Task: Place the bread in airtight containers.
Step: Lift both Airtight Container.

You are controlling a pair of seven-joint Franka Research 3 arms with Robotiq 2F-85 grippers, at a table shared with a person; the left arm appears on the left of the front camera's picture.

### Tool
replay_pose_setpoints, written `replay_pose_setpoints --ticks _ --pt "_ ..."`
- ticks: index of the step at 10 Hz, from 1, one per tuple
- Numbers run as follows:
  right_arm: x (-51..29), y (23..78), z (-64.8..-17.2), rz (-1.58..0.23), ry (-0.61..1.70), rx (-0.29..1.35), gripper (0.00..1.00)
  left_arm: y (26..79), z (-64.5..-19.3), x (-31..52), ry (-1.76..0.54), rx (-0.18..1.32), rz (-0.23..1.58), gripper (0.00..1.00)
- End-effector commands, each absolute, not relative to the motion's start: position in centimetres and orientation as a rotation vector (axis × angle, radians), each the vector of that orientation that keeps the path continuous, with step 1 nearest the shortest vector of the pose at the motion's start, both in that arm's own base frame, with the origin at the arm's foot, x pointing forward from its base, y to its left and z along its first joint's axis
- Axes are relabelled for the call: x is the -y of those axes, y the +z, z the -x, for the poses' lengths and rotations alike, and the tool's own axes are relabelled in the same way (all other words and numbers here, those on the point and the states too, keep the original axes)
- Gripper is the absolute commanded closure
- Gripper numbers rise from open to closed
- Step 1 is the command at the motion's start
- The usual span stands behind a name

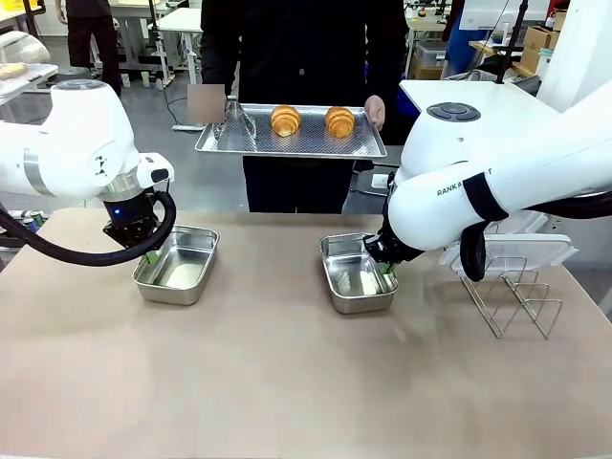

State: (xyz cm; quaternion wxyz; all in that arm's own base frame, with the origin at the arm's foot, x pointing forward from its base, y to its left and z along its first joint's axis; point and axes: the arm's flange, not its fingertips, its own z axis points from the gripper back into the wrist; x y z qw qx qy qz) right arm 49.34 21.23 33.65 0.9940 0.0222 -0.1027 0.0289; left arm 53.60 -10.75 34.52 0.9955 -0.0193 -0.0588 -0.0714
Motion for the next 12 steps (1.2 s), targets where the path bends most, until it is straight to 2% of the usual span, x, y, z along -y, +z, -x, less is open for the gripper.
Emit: replay_pose_setpoints --ticks 1,6,10,12 --pt "-21.2 36.6 -49.7 -0.032 0.023 0.22 1.0 37.1 -53.8 10.7 -0.122 0.091 0.071 1.0" --pt "-17.1 46.9 -49.8 -0.181 -0.022 0.22 1.0 46.3 -53.5 12.5 -0.081 0.179 0.207 1.0" --pt "-14.6 48.7 -48.8 -0.266 -0.046 0.234 1.0 48.0 -52.7 12.3 -0.08 0.216 0.31 1.0" --pt "-15.4 48.9 -49.3 -0.233 -0.059 0.229 1.0 48.2 -53.3 12.9 -0.065 0.197 0.267 1.0"
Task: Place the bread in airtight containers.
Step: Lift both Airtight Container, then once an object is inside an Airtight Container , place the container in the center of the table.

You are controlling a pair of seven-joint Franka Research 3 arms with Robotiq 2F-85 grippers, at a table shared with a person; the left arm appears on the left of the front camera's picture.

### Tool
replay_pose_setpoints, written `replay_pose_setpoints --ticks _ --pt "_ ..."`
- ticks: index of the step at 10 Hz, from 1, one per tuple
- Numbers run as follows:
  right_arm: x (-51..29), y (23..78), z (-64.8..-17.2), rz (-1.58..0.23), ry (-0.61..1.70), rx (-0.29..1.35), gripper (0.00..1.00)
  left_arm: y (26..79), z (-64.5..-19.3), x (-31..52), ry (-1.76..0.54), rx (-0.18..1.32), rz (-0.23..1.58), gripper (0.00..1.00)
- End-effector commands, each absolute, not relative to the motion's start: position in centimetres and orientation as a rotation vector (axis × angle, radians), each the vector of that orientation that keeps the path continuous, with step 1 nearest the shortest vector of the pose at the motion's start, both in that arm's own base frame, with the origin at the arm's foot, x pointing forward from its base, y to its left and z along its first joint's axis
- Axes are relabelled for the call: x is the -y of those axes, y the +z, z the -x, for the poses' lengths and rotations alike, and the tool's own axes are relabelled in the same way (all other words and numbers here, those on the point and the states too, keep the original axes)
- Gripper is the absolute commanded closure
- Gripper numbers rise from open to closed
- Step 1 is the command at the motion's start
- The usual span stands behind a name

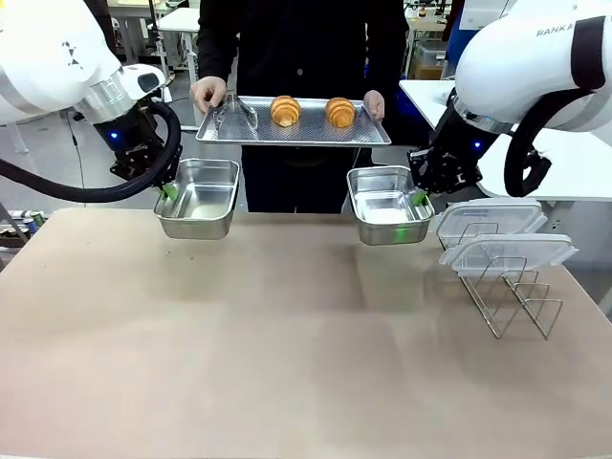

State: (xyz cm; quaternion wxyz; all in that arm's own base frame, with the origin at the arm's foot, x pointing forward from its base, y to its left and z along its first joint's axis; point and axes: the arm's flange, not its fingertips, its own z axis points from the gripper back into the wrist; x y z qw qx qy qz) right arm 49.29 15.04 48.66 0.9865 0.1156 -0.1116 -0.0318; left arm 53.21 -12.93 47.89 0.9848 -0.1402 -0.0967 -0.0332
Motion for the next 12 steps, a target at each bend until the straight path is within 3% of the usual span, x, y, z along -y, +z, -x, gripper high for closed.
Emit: replay_pose_setpoints --ticks 1,12 --pt "-15.36 48.91 -49.34 -0.233 -0.059 0.229 1.0 48.19 -53.3 12.91 -0.065 0.197 0.267 1.0" --pt "-15.36 48.91 -49.34 -0.233 -0.059 0.229 1.0 48.19 -53.3 12.91 -0.065 0.197 0.267 1.0"
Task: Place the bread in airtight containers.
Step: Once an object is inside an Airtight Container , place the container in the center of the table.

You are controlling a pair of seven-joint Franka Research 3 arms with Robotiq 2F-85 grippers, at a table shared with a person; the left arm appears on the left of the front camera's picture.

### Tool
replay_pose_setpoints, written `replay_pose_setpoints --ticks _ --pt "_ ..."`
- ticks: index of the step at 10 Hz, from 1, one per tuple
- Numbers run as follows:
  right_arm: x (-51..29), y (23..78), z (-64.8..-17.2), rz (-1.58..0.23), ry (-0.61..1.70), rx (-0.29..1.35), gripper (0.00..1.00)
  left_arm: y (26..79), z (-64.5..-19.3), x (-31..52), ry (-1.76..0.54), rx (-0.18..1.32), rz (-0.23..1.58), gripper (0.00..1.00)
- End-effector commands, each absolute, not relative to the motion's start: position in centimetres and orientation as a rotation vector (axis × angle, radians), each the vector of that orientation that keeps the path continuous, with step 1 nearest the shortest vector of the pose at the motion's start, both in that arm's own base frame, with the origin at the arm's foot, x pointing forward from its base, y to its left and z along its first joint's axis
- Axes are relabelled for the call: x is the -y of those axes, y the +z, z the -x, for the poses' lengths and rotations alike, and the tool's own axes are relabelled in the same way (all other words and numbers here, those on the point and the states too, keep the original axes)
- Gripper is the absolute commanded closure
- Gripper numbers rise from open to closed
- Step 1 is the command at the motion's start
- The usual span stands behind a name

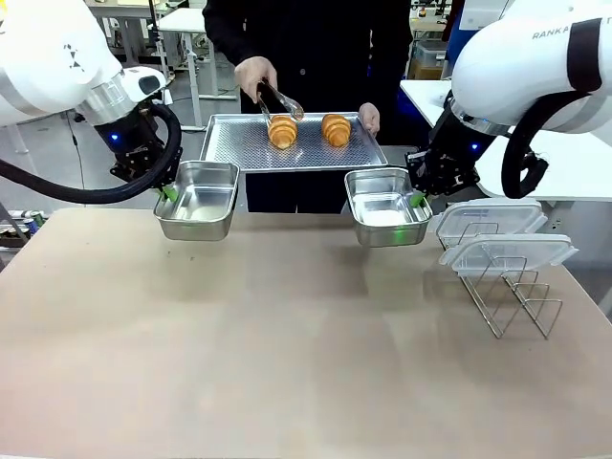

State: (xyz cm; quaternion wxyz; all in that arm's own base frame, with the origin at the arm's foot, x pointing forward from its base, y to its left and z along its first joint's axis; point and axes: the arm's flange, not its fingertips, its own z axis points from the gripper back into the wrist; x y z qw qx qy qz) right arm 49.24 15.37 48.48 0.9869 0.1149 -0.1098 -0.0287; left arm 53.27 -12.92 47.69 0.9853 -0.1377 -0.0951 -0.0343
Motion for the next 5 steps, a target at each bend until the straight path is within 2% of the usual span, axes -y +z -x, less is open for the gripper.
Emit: replay_pose_setpoints --ticks 1,5 --pt "-15.36 48.91 -49.34 -0.233 -0.059 0.229 1.0 48.19 -53.3 12.91 -0.065 0.197 0.267 1.0" --pt "-15.36 48.91 -49.34 -0.233 -0.059 0.229 1.0 48.19 -53.3 12.91 -0.065 0.197 0.267 1.0"
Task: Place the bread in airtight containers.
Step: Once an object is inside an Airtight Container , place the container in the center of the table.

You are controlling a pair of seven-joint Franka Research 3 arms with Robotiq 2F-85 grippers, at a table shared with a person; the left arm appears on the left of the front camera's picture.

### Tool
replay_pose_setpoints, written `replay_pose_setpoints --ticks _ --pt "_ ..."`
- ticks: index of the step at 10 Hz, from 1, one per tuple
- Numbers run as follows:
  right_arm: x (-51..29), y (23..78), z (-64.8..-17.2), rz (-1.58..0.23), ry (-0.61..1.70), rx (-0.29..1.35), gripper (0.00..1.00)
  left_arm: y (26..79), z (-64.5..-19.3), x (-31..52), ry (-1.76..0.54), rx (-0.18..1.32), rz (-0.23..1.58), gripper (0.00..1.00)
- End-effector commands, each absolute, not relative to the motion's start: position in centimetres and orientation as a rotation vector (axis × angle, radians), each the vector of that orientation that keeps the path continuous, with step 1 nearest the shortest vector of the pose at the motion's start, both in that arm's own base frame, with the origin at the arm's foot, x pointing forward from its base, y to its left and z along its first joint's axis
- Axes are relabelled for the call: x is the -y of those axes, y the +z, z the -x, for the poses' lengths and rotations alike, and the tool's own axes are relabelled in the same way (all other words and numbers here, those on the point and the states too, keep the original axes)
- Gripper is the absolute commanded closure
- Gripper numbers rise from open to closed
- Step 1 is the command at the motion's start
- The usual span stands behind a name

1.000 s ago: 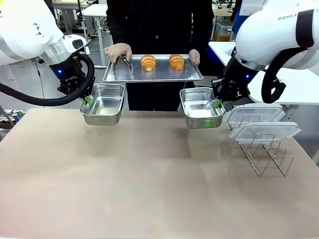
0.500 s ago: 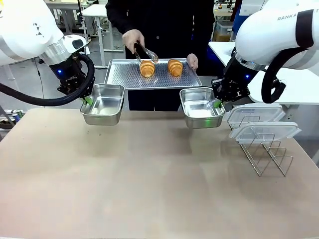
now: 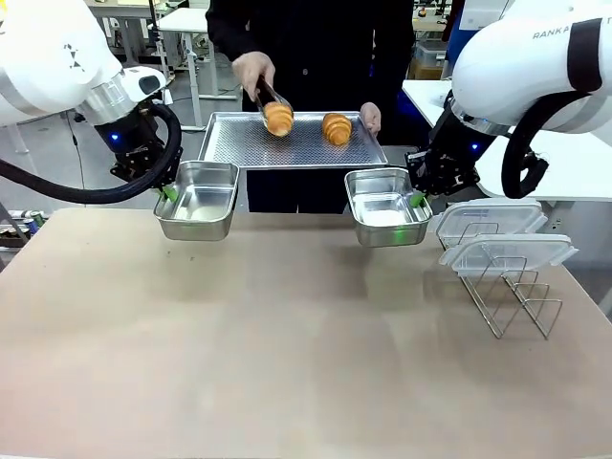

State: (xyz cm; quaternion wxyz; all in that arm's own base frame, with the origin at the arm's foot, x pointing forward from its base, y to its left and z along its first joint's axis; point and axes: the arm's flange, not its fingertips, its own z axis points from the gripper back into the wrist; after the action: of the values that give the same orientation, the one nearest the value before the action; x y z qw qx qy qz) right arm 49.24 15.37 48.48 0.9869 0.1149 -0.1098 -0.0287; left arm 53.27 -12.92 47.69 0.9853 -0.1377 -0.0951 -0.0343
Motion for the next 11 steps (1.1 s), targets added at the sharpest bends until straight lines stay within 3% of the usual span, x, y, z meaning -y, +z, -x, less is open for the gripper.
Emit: replay_pose_setpoints --ticks 1,11 --pt "-15.36 48.91 -49.34 -0.233 -0.059 0.229 1.0 48.19 -53.3 12.91 -0.065 0.197 0.267 1.0" --pt "-15.36 48.91 -49.34 -0.233 -0.059 0.229 1.0 48.19 -53.3 12.91 -0.065 0.197 0.267 1.0"
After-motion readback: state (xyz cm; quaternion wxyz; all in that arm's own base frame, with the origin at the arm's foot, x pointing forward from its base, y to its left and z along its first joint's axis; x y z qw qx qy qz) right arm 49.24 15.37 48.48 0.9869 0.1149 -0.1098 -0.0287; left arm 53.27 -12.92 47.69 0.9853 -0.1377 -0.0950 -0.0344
